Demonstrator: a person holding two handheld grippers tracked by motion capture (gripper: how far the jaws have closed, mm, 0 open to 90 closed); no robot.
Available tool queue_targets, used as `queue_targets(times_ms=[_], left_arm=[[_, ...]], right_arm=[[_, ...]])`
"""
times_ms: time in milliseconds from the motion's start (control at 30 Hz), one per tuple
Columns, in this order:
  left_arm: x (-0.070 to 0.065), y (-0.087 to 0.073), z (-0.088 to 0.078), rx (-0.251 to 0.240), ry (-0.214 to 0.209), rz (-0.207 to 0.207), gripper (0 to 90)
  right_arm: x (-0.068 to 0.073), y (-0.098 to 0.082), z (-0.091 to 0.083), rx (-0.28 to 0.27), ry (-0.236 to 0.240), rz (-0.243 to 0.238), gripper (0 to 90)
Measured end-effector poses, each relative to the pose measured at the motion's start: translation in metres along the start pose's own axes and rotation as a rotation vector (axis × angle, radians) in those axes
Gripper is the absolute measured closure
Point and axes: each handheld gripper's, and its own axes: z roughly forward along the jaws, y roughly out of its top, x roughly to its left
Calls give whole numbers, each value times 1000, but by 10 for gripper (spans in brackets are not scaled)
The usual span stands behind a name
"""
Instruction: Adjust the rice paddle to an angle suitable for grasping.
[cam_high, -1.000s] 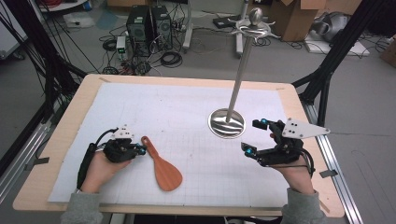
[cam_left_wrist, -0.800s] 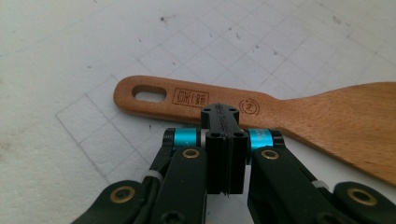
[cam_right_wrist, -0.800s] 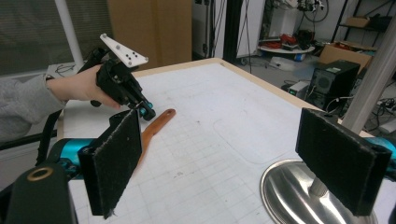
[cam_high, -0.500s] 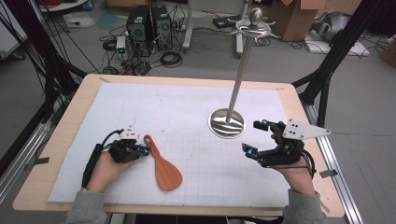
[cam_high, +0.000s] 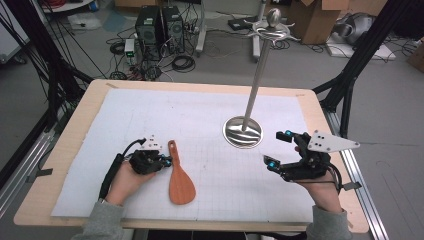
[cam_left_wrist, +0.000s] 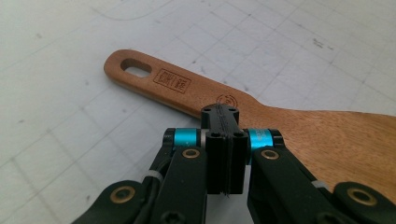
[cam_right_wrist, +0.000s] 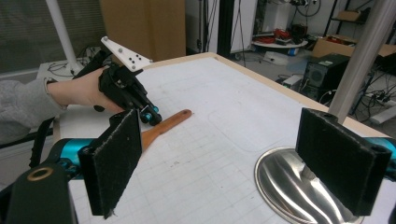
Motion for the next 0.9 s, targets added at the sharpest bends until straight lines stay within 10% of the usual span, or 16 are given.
queue_targets(times_ms=[900], left_arm=[[-43,29,14,-74,-61,120,891]], right_arm=[[1,-4,-16,-1,-22,-7,137]])
